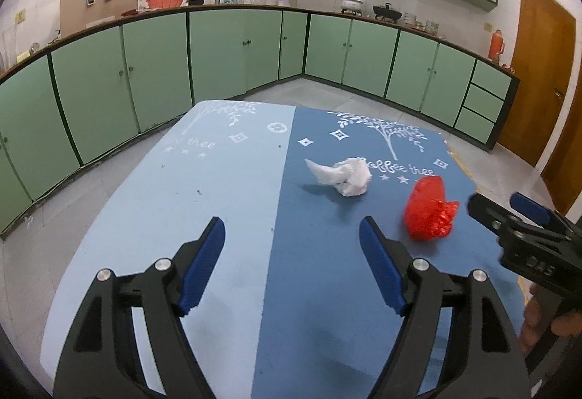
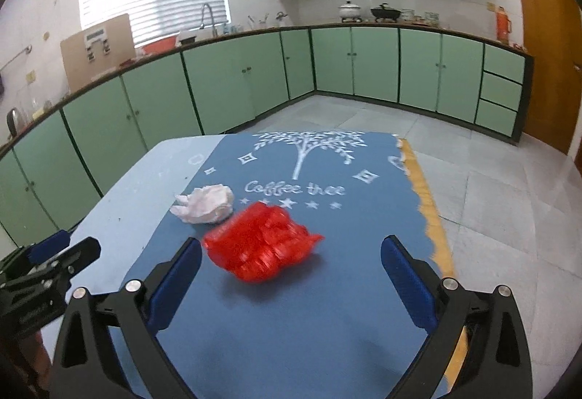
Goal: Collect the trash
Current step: 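Grasp the white tissue with the left tool while the right tool grasps the red bag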
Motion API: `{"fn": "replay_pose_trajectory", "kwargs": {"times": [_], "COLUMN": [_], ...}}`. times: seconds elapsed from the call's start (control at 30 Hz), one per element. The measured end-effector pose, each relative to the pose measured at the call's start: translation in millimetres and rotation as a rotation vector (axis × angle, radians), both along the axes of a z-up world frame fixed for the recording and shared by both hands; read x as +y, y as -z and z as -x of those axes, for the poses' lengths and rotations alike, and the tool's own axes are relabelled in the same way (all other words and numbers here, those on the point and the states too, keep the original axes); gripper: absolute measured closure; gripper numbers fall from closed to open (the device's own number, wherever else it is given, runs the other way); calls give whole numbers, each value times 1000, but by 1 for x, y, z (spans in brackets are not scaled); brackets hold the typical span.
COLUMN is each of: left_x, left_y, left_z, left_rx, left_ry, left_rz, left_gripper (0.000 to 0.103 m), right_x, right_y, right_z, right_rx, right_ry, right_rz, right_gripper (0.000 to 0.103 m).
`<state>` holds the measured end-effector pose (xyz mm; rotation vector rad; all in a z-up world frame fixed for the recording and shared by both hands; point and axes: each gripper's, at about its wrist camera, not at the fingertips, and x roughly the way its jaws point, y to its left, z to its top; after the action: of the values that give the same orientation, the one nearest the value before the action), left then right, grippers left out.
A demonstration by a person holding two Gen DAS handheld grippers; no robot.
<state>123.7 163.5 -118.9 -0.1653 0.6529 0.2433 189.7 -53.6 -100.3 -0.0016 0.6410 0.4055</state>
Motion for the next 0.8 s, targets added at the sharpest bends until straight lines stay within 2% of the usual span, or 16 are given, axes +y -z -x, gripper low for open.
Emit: {"fn": "replay_pose_trajectory", "kwargs": {"times": [0.17, 0.37, 0.53, 0.73, 0.8], "left_x": [9, 13, 11, -1, -5], "left_y": [5, 9, 14, 17, 18], "left_z": [-10, -20, -34, -57, -66], "left_rx": [17, 27, 37, 40, 38], "left_ry": [-8, -4, 16, 50, 61], "left_rz": [3, 9, 15, 22, 25], "left_gripper": [29, 29, 29, 29, 29], "right_x": [25, 36, 39, 37, 31], "right_y": [11, 32, 43, 43, 36], "right_z": [-22, -44, -49, -47, -47], "right_rx": [30, 118, 175, 175, 154], "right_ry": [-20, -19, -56, -84, -62], "right_rz": [34, 69, 67, 46, 38], "right_gripper": [9, 23, 55, 74, 76]}}
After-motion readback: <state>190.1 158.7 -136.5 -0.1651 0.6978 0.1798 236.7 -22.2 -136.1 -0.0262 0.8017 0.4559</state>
